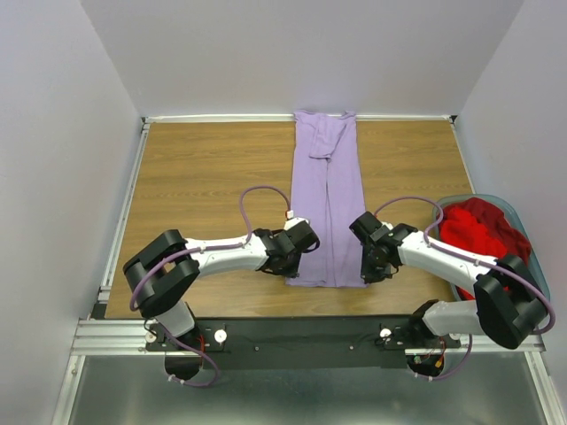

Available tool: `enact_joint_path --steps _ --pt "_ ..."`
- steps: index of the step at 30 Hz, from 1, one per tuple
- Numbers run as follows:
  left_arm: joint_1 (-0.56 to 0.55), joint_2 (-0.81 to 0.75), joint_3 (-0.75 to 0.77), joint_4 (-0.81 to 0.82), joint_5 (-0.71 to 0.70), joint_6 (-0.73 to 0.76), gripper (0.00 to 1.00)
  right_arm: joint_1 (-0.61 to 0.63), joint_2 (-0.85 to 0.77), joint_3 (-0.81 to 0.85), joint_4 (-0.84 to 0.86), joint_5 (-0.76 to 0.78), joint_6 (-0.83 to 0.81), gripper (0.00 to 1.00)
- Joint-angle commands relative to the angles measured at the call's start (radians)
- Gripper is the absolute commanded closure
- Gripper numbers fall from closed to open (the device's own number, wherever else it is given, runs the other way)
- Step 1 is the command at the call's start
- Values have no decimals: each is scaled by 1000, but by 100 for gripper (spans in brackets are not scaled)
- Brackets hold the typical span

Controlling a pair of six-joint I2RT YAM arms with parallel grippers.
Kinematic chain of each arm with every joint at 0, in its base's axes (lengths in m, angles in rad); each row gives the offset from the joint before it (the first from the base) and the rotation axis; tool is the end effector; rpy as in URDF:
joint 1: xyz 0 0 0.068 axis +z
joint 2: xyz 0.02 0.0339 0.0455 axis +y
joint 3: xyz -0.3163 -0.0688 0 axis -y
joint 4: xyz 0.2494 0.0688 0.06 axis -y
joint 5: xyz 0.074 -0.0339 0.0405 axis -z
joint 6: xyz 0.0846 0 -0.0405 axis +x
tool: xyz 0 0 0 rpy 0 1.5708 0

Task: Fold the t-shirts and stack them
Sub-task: Fold the tshirt

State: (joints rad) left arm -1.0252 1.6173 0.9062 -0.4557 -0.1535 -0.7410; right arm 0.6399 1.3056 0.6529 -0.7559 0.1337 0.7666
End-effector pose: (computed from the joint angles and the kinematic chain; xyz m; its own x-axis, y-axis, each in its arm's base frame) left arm 0.1796 -0.2709 0.1672 -0.9012 0.1991 -0.3849 0.2782 0.9468 -0.1616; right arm 0.1649 0.1087 0.1592 -0.9687 0.1360 -0.2076 0.1353 0.9906 0.0173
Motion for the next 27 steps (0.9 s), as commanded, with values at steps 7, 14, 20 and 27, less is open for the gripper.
enact_joint_path --steps 7,14,20,27 --pt "-32 -26 -82 -147 -31 -69 100 18 -49 -55 20 -118 -6 100" --pt "-170 -195 -176 -212 60 -185 100 188 -131 -67 -57 -236 111 99" --pt "-138 -322 -211 -132 103 -216 100 221 -213 37 -129 -79 155 100" --pt "205 -329 -75 -57 8 17 100 126 -50 270 -125 168 44 100"
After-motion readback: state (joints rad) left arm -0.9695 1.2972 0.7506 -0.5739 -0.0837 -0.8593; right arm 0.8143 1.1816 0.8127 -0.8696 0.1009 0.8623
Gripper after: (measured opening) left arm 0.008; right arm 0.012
